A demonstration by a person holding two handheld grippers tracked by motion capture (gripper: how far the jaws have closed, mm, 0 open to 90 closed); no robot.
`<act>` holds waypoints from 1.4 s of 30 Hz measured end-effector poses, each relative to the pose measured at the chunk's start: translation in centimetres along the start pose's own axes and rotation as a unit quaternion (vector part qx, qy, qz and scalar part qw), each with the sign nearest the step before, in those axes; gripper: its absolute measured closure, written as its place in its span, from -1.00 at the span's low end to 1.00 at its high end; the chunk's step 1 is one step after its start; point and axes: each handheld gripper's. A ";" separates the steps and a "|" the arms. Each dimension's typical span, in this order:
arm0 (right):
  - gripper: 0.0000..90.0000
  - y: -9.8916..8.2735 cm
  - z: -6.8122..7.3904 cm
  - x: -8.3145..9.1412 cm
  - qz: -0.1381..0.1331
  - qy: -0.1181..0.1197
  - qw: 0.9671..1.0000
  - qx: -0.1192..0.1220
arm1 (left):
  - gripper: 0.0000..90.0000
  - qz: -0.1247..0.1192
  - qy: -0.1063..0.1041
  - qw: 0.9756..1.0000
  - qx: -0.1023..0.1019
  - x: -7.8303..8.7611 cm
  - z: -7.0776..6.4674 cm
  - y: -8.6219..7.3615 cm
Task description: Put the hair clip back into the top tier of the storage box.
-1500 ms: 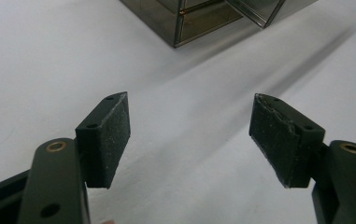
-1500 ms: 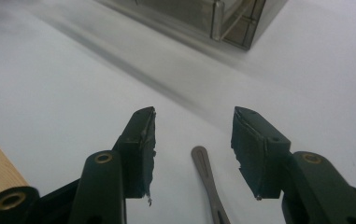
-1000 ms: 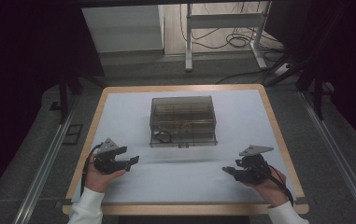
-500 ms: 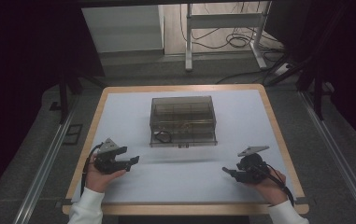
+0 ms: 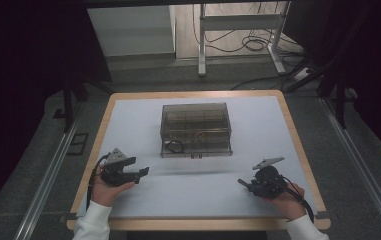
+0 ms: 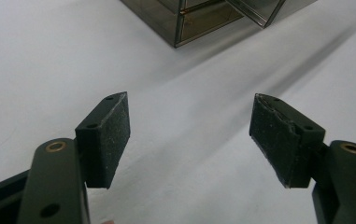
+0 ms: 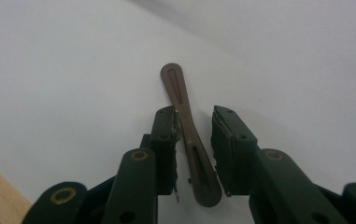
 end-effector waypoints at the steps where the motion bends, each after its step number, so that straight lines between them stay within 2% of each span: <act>1: 0.59 0.0 0.0 0.0 0.002 0.000 1.000 0.000 | -0.35 0.000 0.000 1.000 0.000 0.0 0.0 0.0; 10: 0.80 -0.2 -0.1 0.1 0.001 -0.003 1.000 -0.002 | -0.35 0.000 0.001 1.000 0.000 0.0 0.0 0.0; 36: 0.82 0.1 -0.3 1.0 -0.027 -0.007 1.000 -0.003 | -0.35 0.001 0.001 1.000 0.000 0.0 0.0 0.0; 42: 0.82 0.2 -0.2 1.4 -0.034 -0.002 0.999 -0.002 | -0.35 0.002 0.001 1.000 0.001 0.0 0.1 0.0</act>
Point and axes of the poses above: each handheld gripper's, and its own axes: x roughly backward along the jaws, y roughly out of its top, z roughly to its left, and after that the axes turned 3 degrees about z, right-handed
